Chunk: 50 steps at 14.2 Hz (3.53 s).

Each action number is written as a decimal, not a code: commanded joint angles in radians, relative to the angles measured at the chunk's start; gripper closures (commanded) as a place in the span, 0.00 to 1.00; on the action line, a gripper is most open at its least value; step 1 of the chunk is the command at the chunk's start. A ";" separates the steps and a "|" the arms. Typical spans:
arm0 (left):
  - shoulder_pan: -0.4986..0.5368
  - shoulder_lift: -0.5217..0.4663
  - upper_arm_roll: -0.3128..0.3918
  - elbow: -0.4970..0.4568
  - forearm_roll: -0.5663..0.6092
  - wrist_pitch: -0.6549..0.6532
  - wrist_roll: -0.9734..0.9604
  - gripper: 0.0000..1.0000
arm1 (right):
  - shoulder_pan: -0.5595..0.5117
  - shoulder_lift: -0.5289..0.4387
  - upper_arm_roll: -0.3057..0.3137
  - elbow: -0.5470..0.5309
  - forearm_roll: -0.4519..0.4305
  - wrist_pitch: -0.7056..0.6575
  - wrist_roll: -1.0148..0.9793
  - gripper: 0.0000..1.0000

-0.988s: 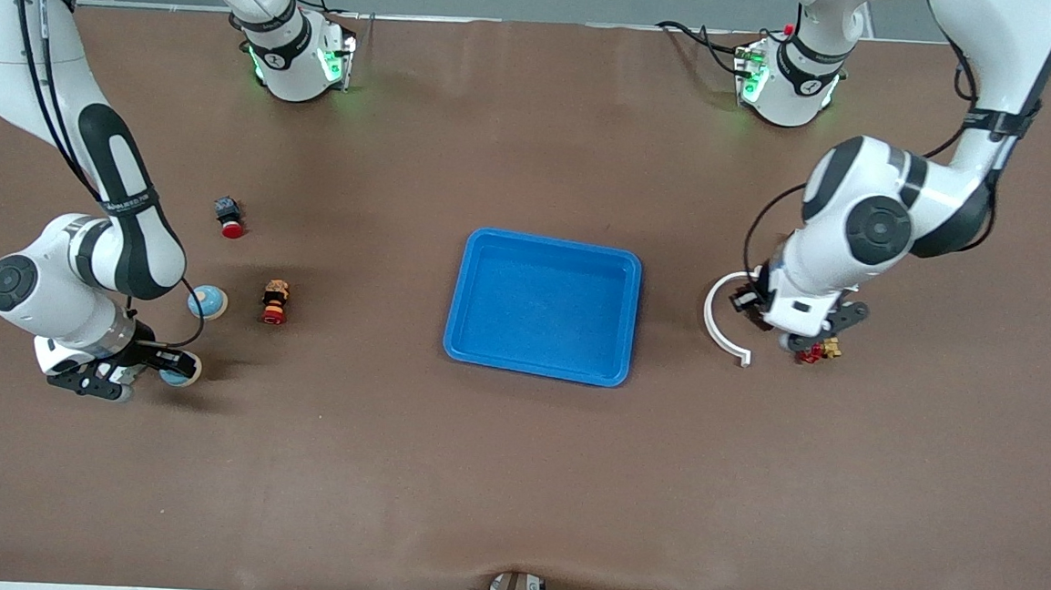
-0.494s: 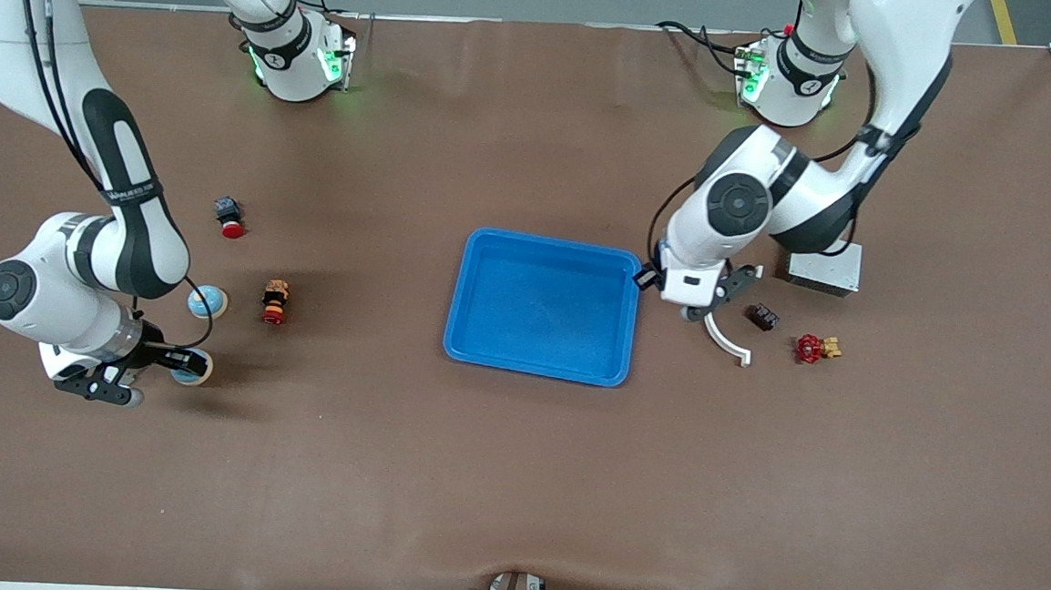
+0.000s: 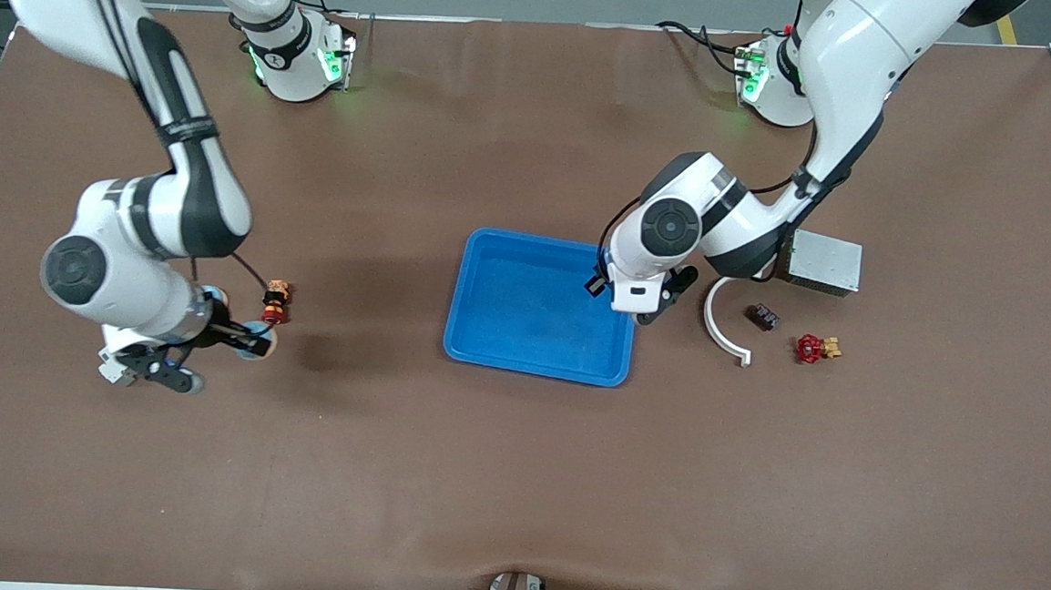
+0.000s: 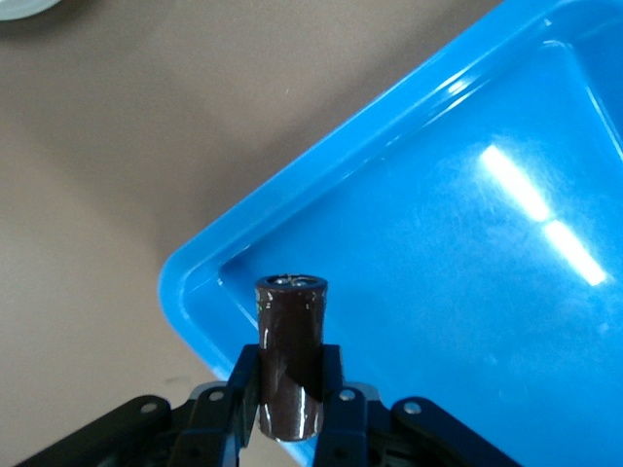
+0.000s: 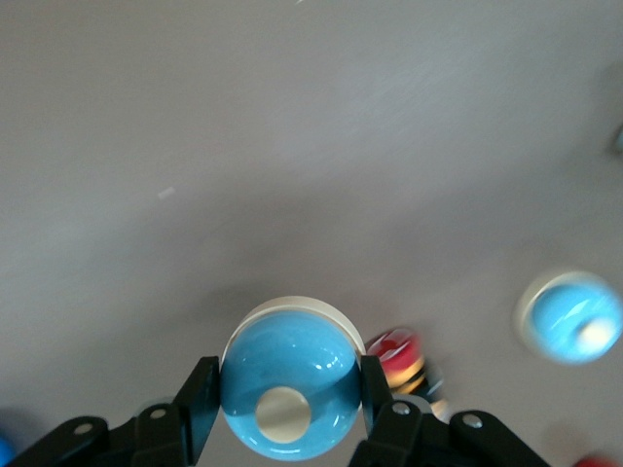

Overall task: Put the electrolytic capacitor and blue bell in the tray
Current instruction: 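Carry the capacitor to the tray while the right gripper lifts the bell, then release the capacitor into the tray while the right gripper moves the bell over, then lower the bell into the tray while the left gripper reaches another capacitor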

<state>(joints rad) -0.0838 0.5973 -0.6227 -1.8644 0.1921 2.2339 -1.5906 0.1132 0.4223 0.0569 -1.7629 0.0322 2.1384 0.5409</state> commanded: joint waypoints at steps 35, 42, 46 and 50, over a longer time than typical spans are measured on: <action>0.473 -0.091 0.012 -0.234 0.317 0.056 0.264 0.00 | 0.640 0.104 -0.015 -0.144 -0.054 0.402 1.065 1.00; 0.503 -0.059 0.014 -0.283 0.334 0.130 0.265 0.38 | 0.660 0.174 -0.015 -0.115 -0.057 0.443 1.100 1.00; 0.501 -0.086 0.014 -0.269 0.333 0.118 0.267 1.00 | 0.669 0.204 -0.017 -0.087 -0.055 0.443 1.136 1.00; 0.500 -0.162 -0.037 -0.184 0.316 -0.021 0.273 1.00 | 0.668 0.211 -0.019 -0.073 -0.080 0.437 1.191 0.00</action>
<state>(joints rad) 0.4088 0.4929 -0.6147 -2.0867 0.5100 2.3060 -1.3182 0.7643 0.6139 0.0521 -1.8637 -0.0157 2.5809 1.6886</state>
